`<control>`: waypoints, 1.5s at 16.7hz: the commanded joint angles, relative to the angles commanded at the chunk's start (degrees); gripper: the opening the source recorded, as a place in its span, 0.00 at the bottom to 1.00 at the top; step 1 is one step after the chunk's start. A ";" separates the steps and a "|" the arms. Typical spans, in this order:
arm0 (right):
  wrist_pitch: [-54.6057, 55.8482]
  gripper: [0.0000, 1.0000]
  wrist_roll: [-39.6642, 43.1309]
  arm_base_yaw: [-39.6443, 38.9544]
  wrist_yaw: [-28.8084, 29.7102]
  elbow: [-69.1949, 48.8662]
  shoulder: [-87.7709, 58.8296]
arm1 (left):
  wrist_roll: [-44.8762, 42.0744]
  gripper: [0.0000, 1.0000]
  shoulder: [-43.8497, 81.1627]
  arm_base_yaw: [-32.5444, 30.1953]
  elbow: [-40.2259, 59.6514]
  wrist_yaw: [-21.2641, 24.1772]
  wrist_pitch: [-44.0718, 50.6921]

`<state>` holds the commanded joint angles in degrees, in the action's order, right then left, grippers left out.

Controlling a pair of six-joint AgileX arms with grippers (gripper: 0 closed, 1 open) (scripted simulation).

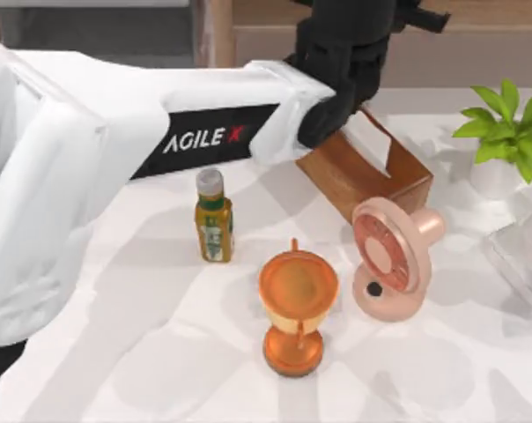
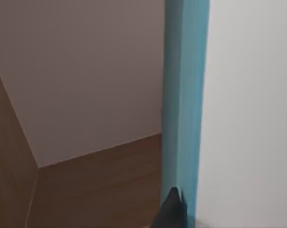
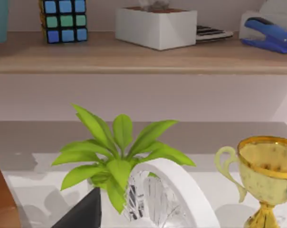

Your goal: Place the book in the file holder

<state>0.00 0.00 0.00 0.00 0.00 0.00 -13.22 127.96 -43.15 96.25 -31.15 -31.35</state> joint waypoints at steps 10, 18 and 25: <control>0.00 1.00 0.00 0.00 0.00 0.00 0.00 | -29.92 0.00 -33.72 2.71 -44.03 16.64 -2.83; 0.00 1.00 0.00 0.00 0.00 0.00 0.00 | -58.04 0.00 -42.12 19.87 -63.29 21.08 -8.46; 0.00 1.00 0.00 0.00 0.00 0.00 0.00 | -73.38 0.00 -28.82 29.62 -55.43 21.30 -11.81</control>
<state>0.00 0.00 0.00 0.00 0.00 0.00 -86.60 99.15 -13.53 40.82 -9.85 -43.16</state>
